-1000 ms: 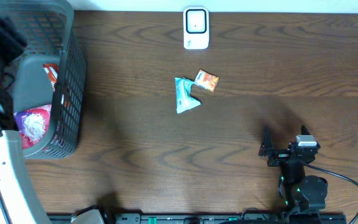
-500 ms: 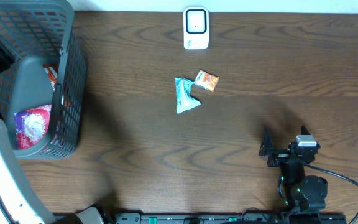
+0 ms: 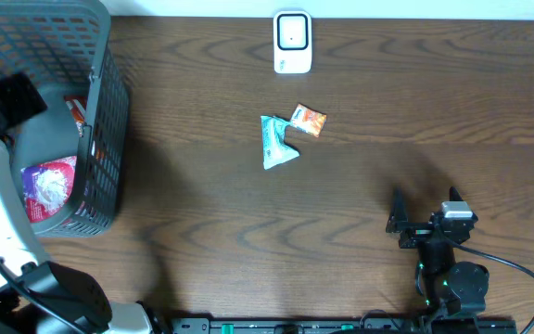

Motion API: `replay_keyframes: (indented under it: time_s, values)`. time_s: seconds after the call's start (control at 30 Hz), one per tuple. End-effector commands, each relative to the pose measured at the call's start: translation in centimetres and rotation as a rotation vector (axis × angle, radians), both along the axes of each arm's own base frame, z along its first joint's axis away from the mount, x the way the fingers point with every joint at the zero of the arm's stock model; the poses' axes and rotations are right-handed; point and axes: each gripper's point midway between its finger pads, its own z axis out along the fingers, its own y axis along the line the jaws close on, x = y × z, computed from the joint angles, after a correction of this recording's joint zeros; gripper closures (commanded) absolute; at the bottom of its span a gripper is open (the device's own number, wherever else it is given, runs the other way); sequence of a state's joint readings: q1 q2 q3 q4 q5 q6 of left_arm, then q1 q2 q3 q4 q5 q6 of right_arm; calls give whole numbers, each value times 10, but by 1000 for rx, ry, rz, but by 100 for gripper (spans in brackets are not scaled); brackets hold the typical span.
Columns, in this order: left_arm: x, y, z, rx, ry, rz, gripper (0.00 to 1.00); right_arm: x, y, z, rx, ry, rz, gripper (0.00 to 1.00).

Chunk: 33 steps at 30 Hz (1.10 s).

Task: Scan the item barcode
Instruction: 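Move the left gripper back into the basket toward the purple liners pack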

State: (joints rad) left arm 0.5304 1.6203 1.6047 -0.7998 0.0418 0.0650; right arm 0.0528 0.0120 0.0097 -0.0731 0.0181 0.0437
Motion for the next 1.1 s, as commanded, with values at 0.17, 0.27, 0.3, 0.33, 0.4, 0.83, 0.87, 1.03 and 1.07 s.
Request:
replay_keyframes:
  time_s: [0.17,0.27,0.3,0.33,0.4,0.83,0.87,1.03,1.07]
  values:
    - [-24,-5,-50,-137,150,135,7,0,-1,-1,-7,-1,-4,1]
    - [-34,-4,-68,-187,187,259,4,0,-1,-1,-7,-1,-4,1]
    - [-44,1,-75,-187,214,351,1,0,-1,-1,-7,-1,-4,1]
    - [-50,4,-79,-183,233,408,0,0,-1,-1,-7,-1,-4,1]
    - [-59,9,-87,-169,267,476,2,0,-1,-1,-7,-1,-4,1]
    - [-86,-6,-153,-273,418,640,2,0,-1,-1,-7,-1,-4,1]
    - [-87,-7,-157,-279,416,664,2,0,-1,-1,-7,-1,-4,1]
    - [-91,-4,-177,-286,387,722,2,0,-1,-1,-7,-1,-4,1]
    - [-92,-3,-181,-286,385,724,2,0,-1,-1,-7,-1,-4,1]
